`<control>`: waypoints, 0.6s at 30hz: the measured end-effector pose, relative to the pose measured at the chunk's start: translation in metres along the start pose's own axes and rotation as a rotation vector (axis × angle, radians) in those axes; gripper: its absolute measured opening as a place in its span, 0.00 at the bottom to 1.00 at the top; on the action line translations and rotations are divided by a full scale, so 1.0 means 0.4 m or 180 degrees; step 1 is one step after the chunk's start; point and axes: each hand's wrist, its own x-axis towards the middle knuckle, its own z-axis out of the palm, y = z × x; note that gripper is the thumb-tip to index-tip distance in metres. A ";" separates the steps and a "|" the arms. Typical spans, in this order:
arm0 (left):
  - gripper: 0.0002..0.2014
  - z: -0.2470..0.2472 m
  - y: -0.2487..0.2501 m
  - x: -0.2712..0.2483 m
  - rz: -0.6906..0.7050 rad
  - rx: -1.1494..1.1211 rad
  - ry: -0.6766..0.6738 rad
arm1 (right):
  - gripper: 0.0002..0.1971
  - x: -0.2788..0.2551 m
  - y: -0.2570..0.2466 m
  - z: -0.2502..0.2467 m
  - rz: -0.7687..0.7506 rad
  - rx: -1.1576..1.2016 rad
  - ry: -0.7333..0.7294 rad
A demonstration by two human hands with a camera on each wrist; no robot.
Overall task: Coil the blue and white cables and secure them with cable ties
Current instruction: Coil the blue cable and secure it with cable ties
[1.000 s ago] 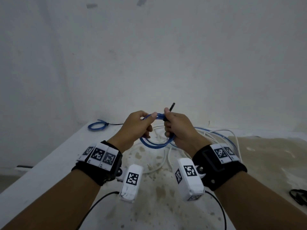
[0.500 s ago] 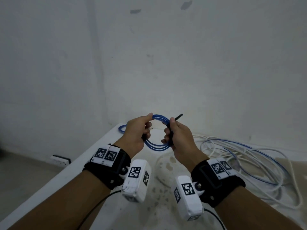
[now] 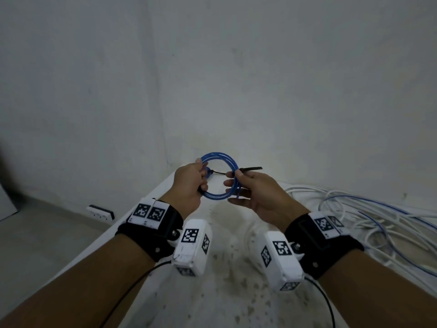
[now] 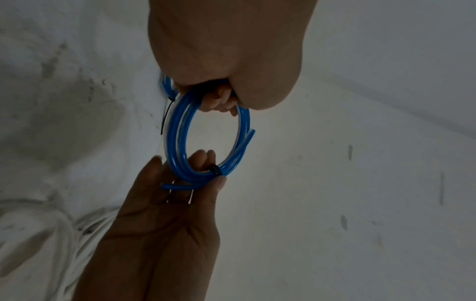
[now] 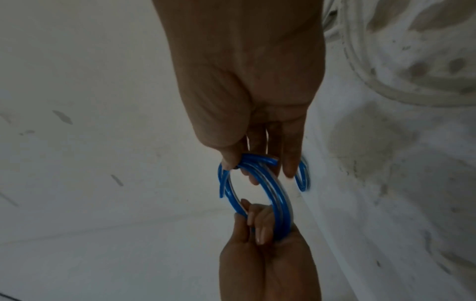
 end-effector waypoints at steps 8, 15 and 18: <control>0.13 -0.086 -0.025 0.128 -0.0551 0.0056 0.0218 | 0.14 0.248 0.047 0.047 0.0437 0.0407 0.0414; 0.18 -0.153 -0.083 0.202 -0.0783 0.0265 0.0625 | 0.15 0.455 0.095 0.122 0.0440 0.0206 0.0896; 0.12 -0.150 -0.088 0.207 -0.0792 0.0276 0.0590 | 0.06 0.507 0.132 0.123 0.0459 -0.0375 0.0842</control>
